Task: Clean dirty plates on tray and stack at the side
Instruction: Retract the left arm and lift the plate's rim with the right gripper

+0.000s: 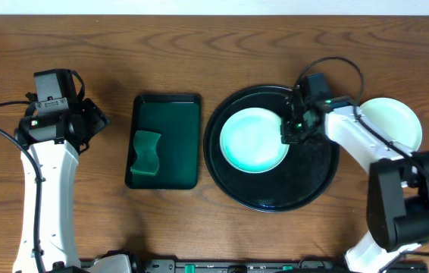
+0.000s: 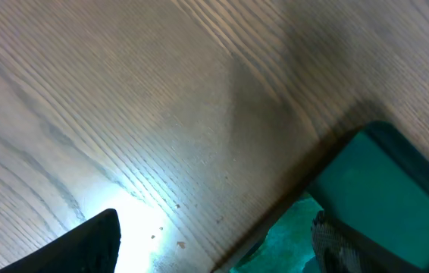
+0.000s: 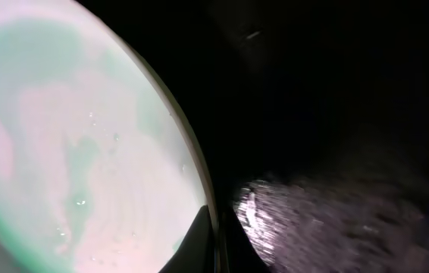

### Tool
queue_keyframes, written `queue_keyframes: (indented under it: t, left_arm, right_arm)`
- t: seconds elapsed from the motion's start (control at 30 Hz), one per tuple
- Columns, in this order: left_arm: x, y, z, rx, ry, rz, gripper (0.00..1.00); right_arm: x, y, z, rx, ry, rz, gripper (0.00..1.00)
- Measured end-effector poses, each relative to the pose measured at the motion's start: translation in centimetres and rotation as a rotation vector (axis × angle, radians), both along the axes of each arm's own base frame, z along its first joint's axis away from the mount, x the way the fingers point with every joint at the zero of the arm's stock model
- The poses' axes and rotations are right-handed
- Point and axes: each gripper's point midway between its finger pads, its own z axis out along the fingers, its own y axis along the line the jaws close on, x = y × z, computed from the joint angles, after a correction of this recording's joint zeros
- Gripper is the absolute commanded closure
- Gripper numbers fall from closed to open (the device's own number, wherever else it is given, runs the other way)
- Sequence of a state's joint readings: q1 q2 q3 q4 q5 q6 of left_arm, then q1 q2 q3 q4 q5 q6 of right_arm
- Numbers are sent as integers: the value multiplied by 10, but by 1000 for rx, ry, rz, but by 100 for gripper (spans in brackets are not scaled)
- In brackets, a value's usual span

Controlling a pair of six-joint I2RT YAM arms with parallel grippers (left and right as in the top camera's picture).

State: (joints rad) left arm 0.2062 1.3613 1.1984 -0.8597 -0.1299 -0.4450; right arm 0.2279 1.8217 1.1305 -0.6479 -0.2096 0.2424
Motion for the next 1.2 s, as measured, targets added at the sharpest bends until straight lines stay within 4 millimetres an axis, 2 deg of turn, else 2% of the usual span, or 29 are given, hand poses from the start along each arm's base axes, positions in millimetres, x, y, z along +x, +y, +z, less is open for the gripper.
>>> queue_keyframes:
  t: [0.07, 0.17, 0.23, 0.47, 0.67, 0.9, 1.07, 1.2]
  left_arm:
    - [0, 0, 0, 0, 0, 0, 19]
    - [0, 0, 0, -1, 0, 0, 19]
    - [0, 0, 0, 0, 0, 0, 19]
    - [0, 0, 0, 0, 0, 0, 19]
    - [0, 0, 0, -1, 0, 0, 19]
    - [0, 0, 0, 0, 0, 0, 19]
    - [0, 0, 0, 0, 0, 0, 19]
    - [0, 0, 0, 0, 0, 0, 19]
  right_arm:
    - [5, -5, 9, 11, -24, -20, 99]
    - [5, -2, 14, 63, -21, -22, 99]
    - [6, 0, 18, 133, -13, -31, 99]
    - [20, -14, 41, 404, -20, -109, 99]
    - [25, -20, 50, 480, -37, -120, 99]
    - [29, -21, 50, 470, -60, -114, 99]
    - [32, -34, 38, 350, -70, -138, 99]
    - [32, -35, 30, 249, -76, -136, 99]
